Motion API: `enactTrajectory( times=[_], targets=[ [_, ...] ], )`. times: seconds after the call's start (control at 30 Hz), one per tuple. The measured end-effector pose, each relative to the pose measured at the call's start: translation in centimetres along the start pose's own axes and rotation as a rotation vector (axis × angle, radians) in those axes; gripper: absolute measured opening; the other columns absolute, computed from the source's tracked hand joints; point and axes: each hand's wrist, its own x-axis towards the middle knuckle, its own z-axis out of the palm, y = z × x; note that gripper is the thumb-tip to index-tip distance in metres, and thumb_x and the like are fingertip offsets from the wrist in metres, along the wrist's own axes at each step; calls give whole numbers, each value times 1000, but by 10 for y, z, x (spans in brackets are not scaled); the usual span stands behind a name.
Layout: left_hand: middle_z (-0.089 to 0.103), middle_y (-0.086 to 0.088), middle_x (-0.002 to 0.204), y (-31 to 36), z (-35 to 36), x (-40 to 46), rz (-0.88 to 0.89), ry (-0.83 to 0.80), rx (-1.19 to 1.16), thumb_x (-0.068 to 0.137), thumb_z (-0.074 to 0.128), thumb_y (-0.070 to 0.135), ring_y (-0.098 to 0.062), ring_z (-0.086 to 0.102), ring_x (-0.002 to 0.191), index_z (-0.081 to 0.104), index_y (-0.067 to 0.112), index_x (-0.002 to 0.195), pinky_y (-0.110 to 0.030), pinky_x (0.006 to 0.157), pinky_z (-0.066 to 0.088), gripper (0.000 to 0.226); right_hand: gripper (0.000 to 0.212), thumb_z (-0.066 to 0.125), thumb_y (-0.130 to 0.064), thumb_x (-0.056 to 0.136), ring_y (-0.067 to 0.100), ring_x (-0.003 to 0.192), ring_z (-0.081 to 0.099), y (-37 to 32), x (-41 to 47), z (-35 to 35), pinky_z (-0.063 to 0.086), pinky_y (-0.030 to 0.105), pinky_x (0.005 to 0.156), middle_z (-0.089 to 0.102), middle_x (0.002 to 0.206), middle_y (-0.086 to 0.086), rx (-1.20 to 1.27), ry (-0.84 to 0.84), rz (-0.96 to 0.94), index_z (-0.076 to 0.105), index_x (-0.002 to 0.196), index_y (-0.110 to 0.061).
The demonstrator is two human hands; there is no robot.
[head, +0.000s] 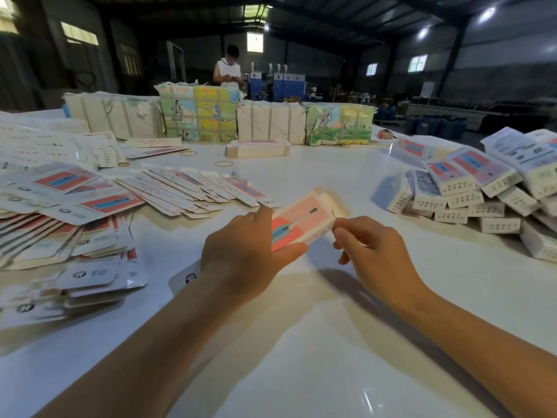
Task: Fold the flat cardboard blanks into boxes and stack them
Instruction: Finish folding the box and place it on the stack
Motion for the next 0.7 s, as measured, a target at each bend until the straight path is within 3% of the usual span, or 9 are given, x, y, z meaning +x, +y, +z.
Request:
enactTrajectory(
  times=[0.17,0.27,0.33,0.47,0.53,0.6,0.63,0.7],
  targets=[
    [58,8,106,6,-1,-2,30,-8,-36,77,40,72,-15,54,93,45,29,114,-31,74,49,57,26,58,-12,90,3,68,54,-4,0,-7,38,9,61,60,79,-7,-46,74,-42,65,74,-31],
    [56,8,106,10,-1,-5,59,35,12,76,37,72,-14,54,92,43,28,116,-29,72,48,60,16,59,-12,91,9,72,53,-6,0,-10,37,10,62,58,84,3,-167,85,-111,71,82,-17],
    [56,8,104,11,-1,-7,72,79,32,76,36,73,-15,53,93,43,27,117,-28,71,46,62,14,60,-13,91,10,69,54,-7,1,-11,38,10,61,57,86,4,-198,85,-139,73,87,-11],
    [57,6,98,12,2,-9,122,148,72,74,38,74,-14,50,81,47,24,113,-25,62,39,64,16,60,-8,90,5,53,55,-6,3,-11,41,9,51,59,75,3,-36,94,-87,68,81,-18],
    [60,3,90,13,2,-9,185,179,81,75,46,72,-13,45,71,53,19,106,-24,54,33,61,20,61,-7,90,5,50,55,-5,4,-12,44,13,49,60,75,3,20,67,-33,65,108,-15],
    [62,-1,80,14,0,-10,242,180,93,72,59,66,-17,50,63,58,14,96,-22,48,31,57,48,60,-7,91,5,52,54,0,6,-12,47,19,52,59,76,4,60,13,39,47,135,-19],
    [62,-2,73,15,0,-10,268,191,118,68,66,63,-18,53,58,59,12,90,-22,43,31,56,55,59,-7,91,9,57,54,3,7,-11,48,23,57,57,78,3,55,-15,67,39,141,-21],
    [62,-3,63,16,0,-11,314,236,160,59,76,58,-20,55,48,62,9,80,-24,35,35,54,48,56,-8,93,16,67,52,7,8,-9,45,31,66,57,81,2,8,-55,88,44,138,-19]
  ],
)
